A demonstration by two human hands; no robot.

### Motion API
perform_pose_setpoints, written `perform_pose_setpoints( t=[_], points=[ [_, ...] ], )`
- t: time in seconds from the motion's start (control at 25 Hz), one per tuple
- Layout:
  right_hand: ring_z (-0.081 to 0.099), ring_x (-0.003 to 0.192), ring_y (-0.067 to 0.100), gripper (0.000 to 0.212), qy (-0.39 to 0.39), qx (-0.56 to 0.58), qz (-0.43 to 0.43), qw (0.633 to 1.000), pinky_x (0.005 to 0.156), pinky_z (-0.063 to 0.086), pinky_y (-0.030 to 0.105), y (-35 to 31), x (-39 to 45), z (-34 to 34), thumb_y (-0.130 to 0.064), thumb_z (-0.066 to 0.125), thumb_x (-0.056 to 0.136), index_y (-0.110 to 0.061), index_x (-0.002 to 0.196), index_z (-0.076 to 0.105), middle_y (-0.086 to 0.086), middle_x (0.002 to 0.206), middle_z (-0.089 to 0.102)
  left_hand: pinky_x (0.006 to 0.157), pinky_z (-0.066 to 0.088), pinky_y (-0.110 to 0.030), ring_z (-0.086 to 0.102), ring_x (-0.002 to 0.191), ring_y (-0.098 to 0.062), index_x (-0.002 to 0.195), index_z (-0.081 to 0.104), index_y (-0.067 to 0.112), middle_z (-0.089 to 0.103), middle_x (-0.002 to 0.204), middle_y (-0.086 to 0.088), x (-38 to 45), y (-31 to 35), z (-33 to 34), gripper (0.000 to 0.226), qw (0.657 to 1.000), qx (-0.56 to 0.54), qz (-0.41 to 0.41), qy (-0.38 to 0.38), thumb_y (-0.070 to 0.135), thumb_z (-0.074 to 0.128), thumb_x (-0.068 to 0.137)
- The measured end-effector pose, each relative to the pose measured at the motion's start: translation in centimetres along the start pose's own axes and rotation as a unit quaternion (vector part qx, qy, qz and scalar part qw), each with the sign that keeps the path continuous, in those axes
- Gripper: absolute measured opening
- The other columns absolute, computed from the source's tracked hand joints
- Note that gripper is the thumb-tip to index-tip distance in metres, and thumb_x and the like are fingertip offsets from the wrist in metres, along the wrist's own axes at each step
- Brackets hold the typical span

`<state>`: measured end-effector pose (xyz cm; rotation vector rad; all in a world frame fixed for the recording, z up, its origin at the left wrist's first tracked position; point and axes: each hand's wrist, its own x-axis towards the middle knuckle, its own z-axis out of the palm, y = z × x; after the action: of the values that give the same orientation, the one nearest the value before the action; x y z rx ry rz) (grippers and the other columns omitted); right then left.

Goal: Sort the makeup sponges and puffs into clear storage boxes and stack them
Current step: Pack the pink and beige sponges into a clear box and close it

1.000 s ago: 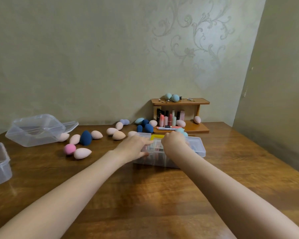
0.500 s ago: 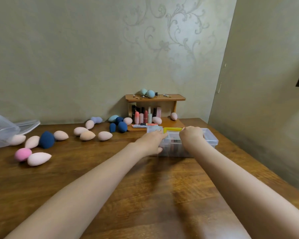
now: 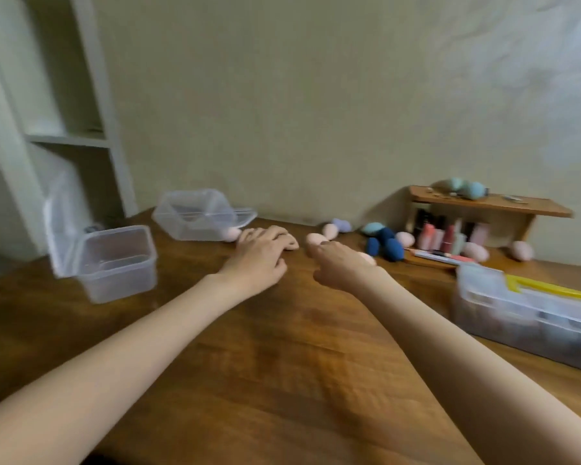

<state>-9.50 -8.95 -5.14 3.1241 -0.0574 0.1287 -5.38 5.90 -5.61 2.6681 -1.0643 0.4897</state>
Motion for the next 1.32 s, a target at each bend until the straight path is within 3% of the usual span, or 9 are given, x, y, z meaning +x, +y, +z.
perform_pose_setpoints(
  t=[0.16, 0.28, 0.4, 0.56, 0.84, 1.0, 1.08, 1.2, 1.32],
  points=[
    [0.038, 0.126, 0.036, 0.052, -0.012, 0.045, -0.099, 0.994, 0.099, 0.038, 0.045, -6.6, 5.3, 2.6, -0.022, 0.045, 0.094, -0.028, 0.143, 0.029, 0.013, 0.141, 0.032, 0.112, 0.020, -0.047, 0.028, 0.136, -0.034, 0.142, 0.031, 0.019, 0.031, 0.150, -0.009, -3.3, -9.2, -2.3, 0.051, 0.967, 0.132, -0.216, -0.039, 0.029, 0.044, 0.093],
    [0.034, 0.127, 0.038, 0.048, -0.046, 0.010, -0.097, 0.994, 0.101, 0.035, 0.051, -9.8, 7.7, 5.3, -0.028, 0.038, 0.097, -0.037, 0.143, 0.026, 0.012, 0.148, 0.021, 0.110, 0.027, -0.050, 0.035, 0.134, -0.038, 0.142, 0.029, 0.011, 0.037, 0.145, -0.019, -5.5, -14.3, -1.7, 0.053, 0.922, 0.078, -0.359, -0.125, 0.039, 0.036, 0.098],
    [0.033, 0.127, 0.035, 0.042, -0.018, -0.005, -0.085, 0.996, 0.101, 0.037, 0.051, -9.6, 8.4, 6.9, -0.029, 0.035, 0.099, -0.029, 0.141, 0.036, 0.011, 0.148, 0.021, 0.097, 0.041, -0.041, 0.062, 0.098, -0.022, 0.110, 0.056, 0.013, 0.066, 0.101, -0.003, -7.0, -15.4, -0.5, 0.036, 0.945, 0.046, -0.320, -0.053, 0.041, 0.036, 0.098],
    [0.037, 0.125, 0.032, 0.041, 0.015, 0.005, -0.094, 0.995, 0.098, 0.042, 0.046, -6.2, 8.7, 7.1, -0.022, 0.039, 0.097, -0.021, 0.138, 0.042, 0.010, 0.146, 0.025, 0.085, 0.037, -0.032, 0.056, 0.065, -0.017, 0.063, 0.051, 0.021, 0.053, 0.056, 0.008, -8.7, -12.4, -0.7, 0.044, 0.972, 0.017, -0.231, 0.042, 0.043, 0.035, 0.098],
    [0.056, 0.104, 0.025, 0.035, -0.006, 0.106, -0.007, 0.994, 0.089, 0.047, 0.033, -1.8, 8.2, 4.9, -0.018, 0.037, 0.097, -0.028, 0.129, 0.050, 0.007, 0.124, 0.050, 0.102, 0.032, -0.034, 0.049, 0.060, -0.009, 0.043, 0.039, 0.025, 0.045, 0.045, 0.009, -7.6, -7.1, 0.3, 0.055, 0.991, -0.081, -0.104, -0.011, 0.050, 0.043, 0.092],
    [0.062, 0.096, 0.027, 0.038, 0.016, 0.208, 0.116, 0.971, 0.085, 0.055, 0.038, 0.5, 8.6, 3.6, -0.015, 0.056, 0.086, -0.016, 0.123, 0.048, 0.009, 0.115, 0.056, 0.106, 0.030, -0.031, 0.054, 0.051, -0.008, 0.047, 0.053, 0.018, 0.054, 0.045, 0.005, -6.5, -7.5, 0.7, 0.057, 0.990, -0.102, -0.089, -0.036, 0.052, 0.043, 0.092],
    [0.062, 0.083, 0.023, 0.039, 0.001, 0.296, 0.164, 0.941, 0.077, 0.058, 0.034, 1.2, 8.3, 2.9, -0.012, 0.065, 0.082, -0.012, 0.116, 0.046, 0.010, 0.104, 0.054, 0.104, 0.035, -0.035, 0.052, 0.053, -0.006, 0.052, 0.057, 0.021, 0.055, 0.049, 0.008, -6.6, -8.4, 0.4, 0.048, 0.989, -0.126, -0.072, 0.016, 0.048, 0.049, 0.091],
    [0.057, 0.092, 0.020, 0.035, -0.042, 0.307, 0.158, 0.938, 0.086, 0.055, 0.034, 1.5, 7.7, 3.8, -0.026, 0.069, 0.082, -0.009, 0.110, 0.056, 0.006, 0.101, 0.054, 0.101, 0.036, -0.036, 0.052, 0.089, -0.010, 0.090, 0.068, 0.019, 0.065, 0.092, 0.006, -6.6, -10.1, -0.6, 0.016, 0.987, -0.079, -0.066, 0.126, 0.031, 0.057, 0.090],
    [0.059, 0.101, 0.021, 0.041, -0.040, 0.209, 0.145, 0.966, 0.091, 0.052, 0.037, 1.5, 8.6, 5.0, -0.041, 0.065, 0.082, -0.012, 0.111, 0.063, 0.007, 0.107, 0.061, 0.107, 0.025, -0.033, 0.032, 0.127, -0.018, 0.122, 0.054, 0.021, 0.046, 0.131, 0.001, -6.5, -11.3, -0.6, 0.035, 0.989, 0.011, -0.111, 0.094, 0.036, 0.054, 0.090]
  ],
)
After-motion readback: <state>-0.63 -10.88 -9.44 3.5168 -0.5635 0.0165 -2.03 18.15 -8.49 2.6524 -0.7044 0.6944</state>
